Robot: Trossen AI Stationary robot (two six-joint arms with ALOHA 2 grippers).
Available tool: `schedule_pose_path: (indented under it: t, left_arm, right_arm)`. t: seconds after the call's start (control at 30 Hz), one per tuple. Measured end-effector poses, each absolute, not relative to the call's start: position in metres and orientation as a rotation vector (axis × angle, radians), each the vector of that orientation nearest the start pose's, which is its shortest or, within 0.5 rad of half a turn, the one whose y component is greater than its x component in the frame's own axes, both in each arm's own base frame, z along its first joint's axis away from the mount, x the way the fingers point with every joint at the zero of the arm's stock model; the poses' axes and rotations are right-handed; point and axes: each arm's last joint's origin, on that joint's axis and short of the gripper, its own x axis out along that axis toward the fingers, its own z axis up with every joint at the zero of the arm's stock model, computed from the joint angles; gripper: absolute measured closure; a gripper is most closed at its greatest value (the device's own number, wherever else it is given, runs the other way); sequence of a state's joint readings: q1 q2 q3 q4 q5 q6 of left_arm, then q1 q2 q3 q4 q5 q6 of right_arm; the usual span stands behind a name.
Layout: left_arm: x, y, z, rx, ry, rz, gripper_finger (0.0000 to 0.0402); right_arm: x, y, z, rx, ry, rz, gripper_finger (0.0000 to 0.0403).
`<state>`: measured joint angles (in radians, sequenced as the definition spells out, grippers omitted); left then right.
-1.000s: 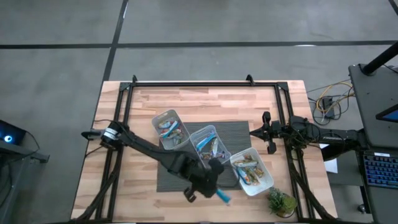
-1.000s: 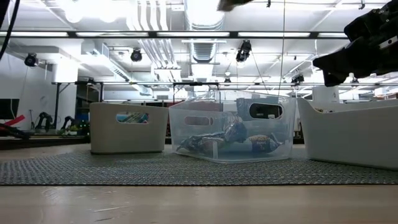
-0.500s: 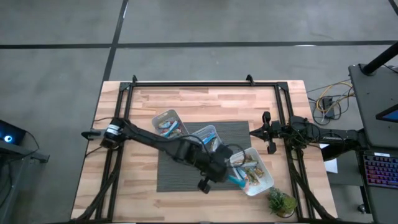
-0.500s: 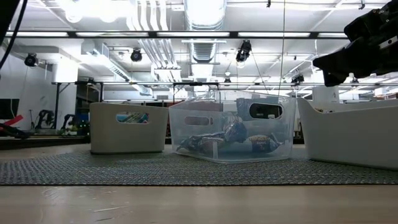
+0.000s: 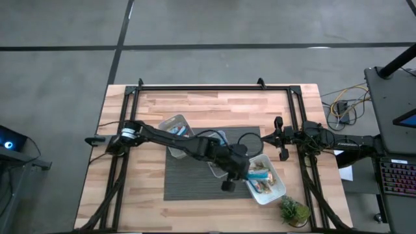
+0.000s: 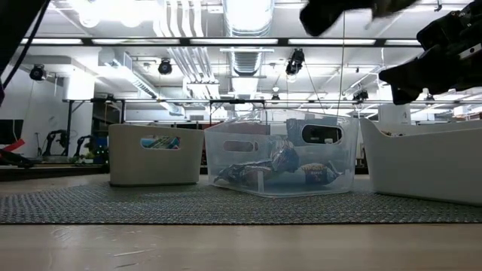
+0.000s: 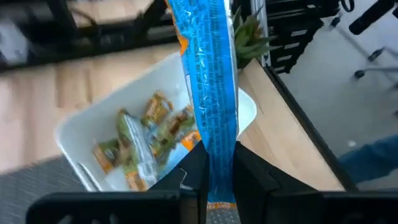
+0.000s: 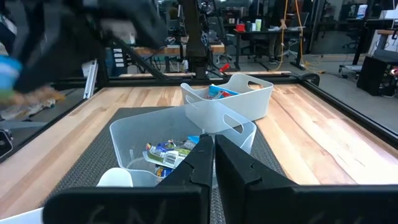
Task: Pick and place Granola Bars by type
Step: Put the yellow granola bar into the white bin
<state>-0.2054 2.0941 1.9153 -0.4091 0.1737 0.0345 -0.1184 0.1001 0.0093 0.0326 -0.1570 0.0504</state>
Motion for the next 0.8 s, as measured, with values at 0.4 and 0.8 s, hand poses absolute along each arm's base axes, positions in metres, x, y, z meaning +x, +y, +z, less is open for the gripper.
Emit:
schedule_pose_path:
  t: [0.4,0.8]
  left_arm:
    - [0.518,-0.103,0.262,-0.21,0.615,-0.398,0.0362]
    - [0.549,-0.098,0.243,-0.323,0.624,-0.362,0.0362]
  right_arm:
    - [0.103,-0.008,0.162,0.06,0.06,0.037,0.0394]
    - [0.103,-0.008,0.162,0.057,0.059,0.037,0.0394]
